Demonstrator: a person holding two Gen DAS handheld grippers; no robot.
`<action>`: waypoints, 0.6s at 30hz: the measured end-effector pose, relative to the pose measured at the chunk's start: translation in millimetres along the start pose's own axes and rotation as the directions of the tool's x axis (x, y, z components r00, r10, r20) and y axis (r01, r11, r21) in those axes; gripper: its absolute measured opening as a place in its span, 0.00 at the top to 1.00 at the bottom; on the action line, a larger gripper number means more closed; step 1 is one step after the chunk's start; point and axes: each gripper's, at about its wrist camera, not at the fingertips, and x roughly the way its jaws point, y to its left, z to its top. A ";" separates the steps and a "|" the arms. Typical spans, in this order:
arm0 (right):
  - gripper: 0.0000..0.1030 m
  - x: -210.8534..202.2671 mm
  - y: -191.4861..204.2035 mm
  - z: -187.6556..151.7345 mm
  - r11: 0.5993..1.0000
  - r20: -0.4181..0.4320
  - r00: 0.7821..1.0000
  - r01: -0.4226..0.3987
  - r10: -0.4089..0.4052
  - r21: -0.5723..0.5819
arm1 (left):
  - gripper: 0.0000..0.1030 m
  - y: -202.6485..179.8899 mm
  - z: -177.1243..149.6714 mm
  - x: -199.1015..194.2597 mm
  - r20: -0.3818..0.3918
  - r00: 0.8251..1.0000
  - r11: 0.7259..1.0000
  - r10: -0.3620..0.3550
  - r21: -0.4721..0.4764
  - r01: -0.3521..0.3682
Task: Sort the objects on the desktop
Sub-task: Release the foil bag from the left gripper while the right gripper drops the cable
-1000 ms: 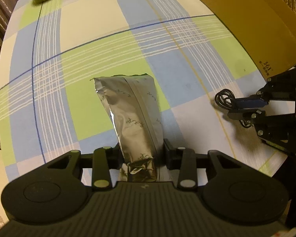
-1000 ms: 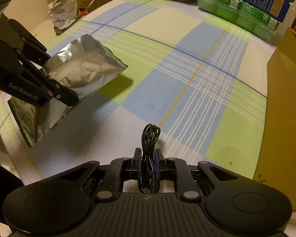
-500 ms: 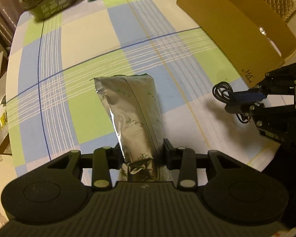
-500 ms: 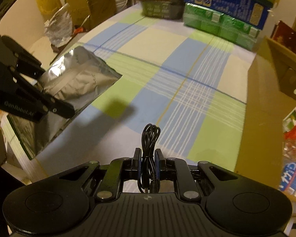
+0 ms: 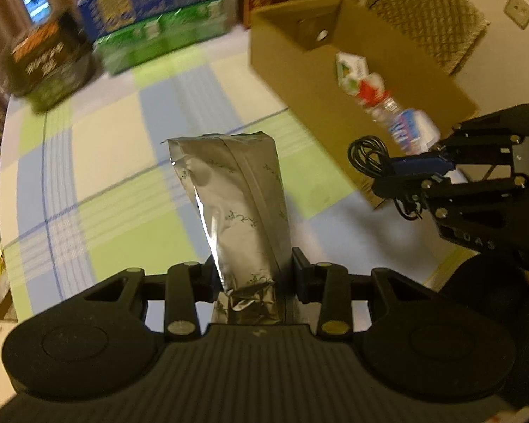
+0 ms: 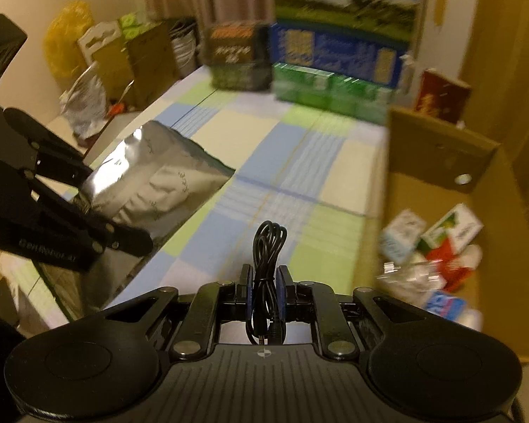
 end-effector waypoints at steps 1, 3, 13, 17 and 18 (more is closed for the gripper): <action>0.90 -6.6 -5.7 0.8 1.000 0.008 1.000 0.013 -0.013 0.005 | 0.68 -7.9 7.0 -2.3 0.009 1.000 1.000 -0.007 0.008 0.006; 0.90 -19.2 -18.9 2.3 0.999 0.018 0.999 0.043 -0.044 0.019 | 0.68 -22.9 17.6 -5.1 0.023 1.000 1.000 -0.015 0.020 0.014; 0.90 -58.7 -95.2 -5.8 0.978 0.029 0.982 0.181 -0.185 0.107 | 0.68 -94.2 79.3 -3.9 0.071 0.994 0.995 -0.077 0.071 0.072; 0.90 -69.2 -122.0 -9.9 0.967 0.028 0.975 0.213 -0.219 0.140 | 0.68 -117.1 97.8 0.4 0.081 0.992 0.992 -0.097 0.086 0.090; 0.90 -70.6 -127.6 -10.8 0.965 0.027 0.974 0.217 -0.223 0.147 | 0.68 -121.2 101.8 1.0 0.083 0.991 0.992 -0.101 0.086 0.094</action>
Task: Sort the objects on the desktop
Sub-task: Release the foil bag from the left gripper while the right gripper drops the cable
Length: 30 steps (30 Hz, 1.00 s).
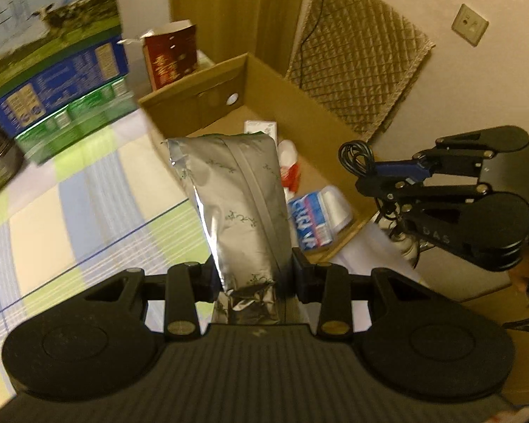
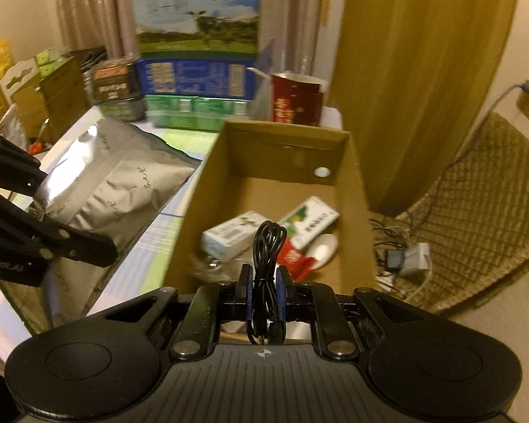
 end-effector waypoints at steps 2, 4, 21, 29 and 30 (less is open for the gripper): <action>0.90 0.3 -10.0 0.3 1.000 0.001 1.000 0.009 -0.009 0.011 | 0.68 -6.9 8.6 3.7 0.004 1.000 1.000 -0.004 0.000 0.004; 0.90 1.3 -18.3 0.9 1.000 0.001 1.000 0.015 -0.015 0.019 | 0.68 -13.3 16.2 7.4 0.006 1.000 1.000 0.000 0.000 0.000; 0.90 33.1 -58.1 16.0 0.997 -0.020 0.999 0.030 -0.029 0.065 | 0.68 -7.0 64.6 49.3 0.026 0.999 0.993 -0.021 -0.112 0.024; 0.90 47.3 -65.2 21.5 0.997 -0.029 0.999 0.036 -0.034 0.075 | 0.68 -1.1 72.8 71.3 0.034 0.999 0.988 -0.042 -0.149 0.046; 0.90 48.6 -65.9 21.9 0.996 -0.030 0.999 0.037 -0.034 0.077 | 0.68 -0.5 73.2 74.0 0.036 0.998 0.987 -0.043 -0.155 0.048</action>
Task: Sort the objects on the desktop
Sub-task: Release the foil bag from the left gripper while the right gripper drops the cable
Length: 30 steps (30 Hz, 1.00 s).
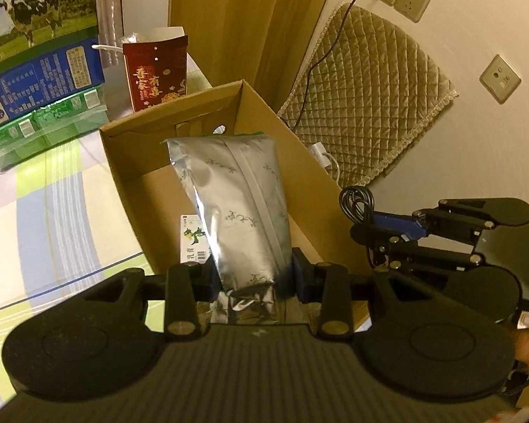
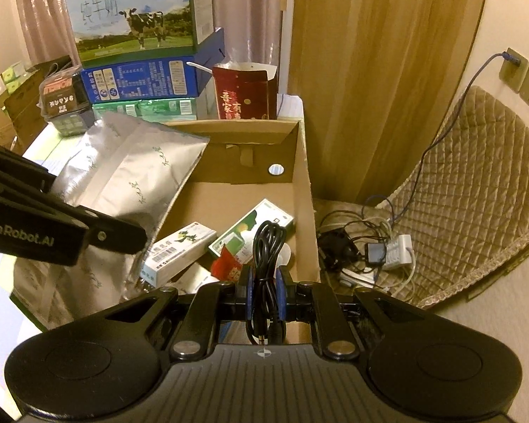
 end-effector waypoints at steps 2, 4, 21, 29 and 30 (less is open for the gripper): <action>0.90 2.7 -1.7 1.2 1.000 -0.003 1.000 0.001 -0.001 0.004 | 0.68 2.0 1.0 2.8 0.026 1.000 1.000 -0.003 -0.013 0.003; 0.90 4.7 -2.3 1.2 1.000 -0.007 1.000 0.002 -0.002 0.006 | 0.63 6.6 1.7 3.4 0.043 0.999 0.999 -0.003 -0.040 0.004; 0.90 8.9 7.1 -2.8 1.000 -0.019 0.999 -0.026 0.026 0.005 | 0.53 26.7 -22.1 -29.8 0.095 0.992 0.996 0.087 -0.004 -0.087; 0.66 11.6 4.8 5.8 0.997 0.031 0.998 -0.063 0.061 0.050 | 0.20 36.0 -32.5 -34.9 0.126 0.987 0.995 0.103 -0.014 -0.102; 0.54 10.4 4.2 5.8 0.997 0.040 0.997 -0.061 0.059 0.053 | 0.17 37.4 -34.9 -35.3 0.128 0.987 0.995 0.102 -0.016 -0.101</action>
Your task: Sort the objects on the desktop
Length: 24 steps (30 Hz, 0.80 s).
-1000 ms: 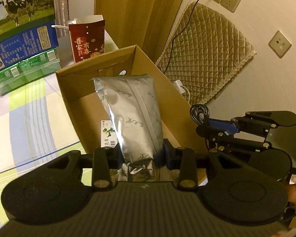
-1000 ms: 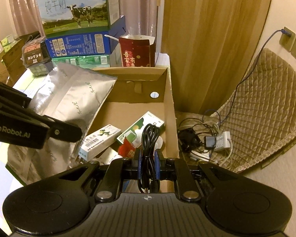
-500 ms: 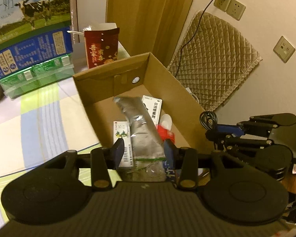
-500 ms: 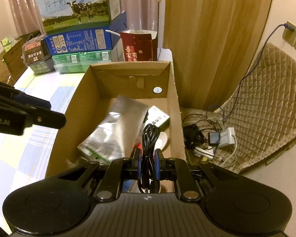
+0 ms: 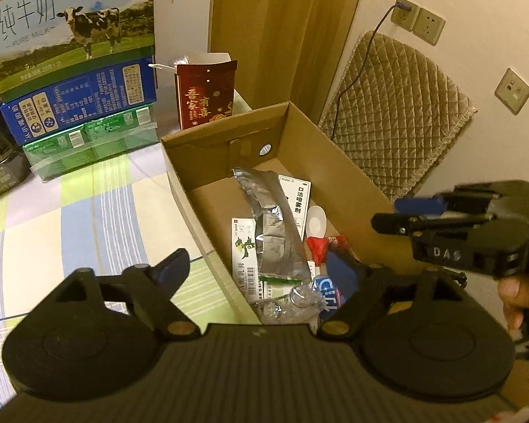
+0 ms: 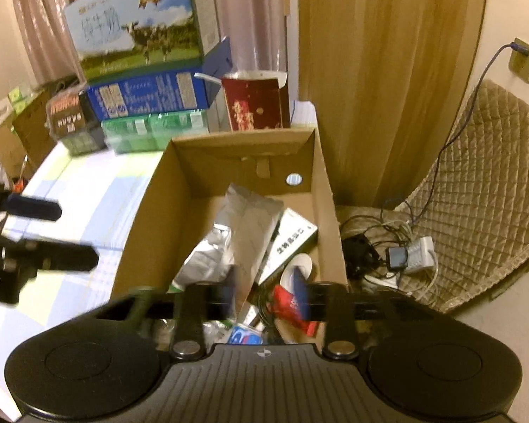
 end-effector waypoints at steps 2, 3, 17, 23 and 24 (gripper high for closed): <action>0.50 -2.1 -0.1 -0.6 1.000 0.012 1.000 0.006 -0.006 -0.002 | 0.12 2.5 -5.8 -1.2 0.005 1.000 1.000 0.000 -0.007 0.000; 0.49 -2.8 -0.9 -1.9 1.000 0.009 1.000 0.007 -0.007 -0.001 | 0.10 3.3 -9.2 -2.1 0.008 1.000 1.000 0.003 -0.010 -0.002; 0.09 -39.8 2.8 -44.0 0.999 0.011 0.999 0.036 -0.036 0.015 | 0.01 -4.2 -66.2 -33.8 0.101 0.993 0.992 0.067 -0.113 -0.056; 0.02 -70.4 14.4 -62.9 0.999 0.046 0.998 0.030 -0.031 0.030 | 0.01 -10.0 -94.2 -53.2 0.126 0.990 0.977 0.065 -0.208 -0.038; 0.02 -76.3 16.8 -66.1 0.999 0.053 0.998 0.029 -0.031 0.033 | 0.01 -12.7 -98.2 -57.6 0.135 0.988 0.977 0.082 -0.209 -0.053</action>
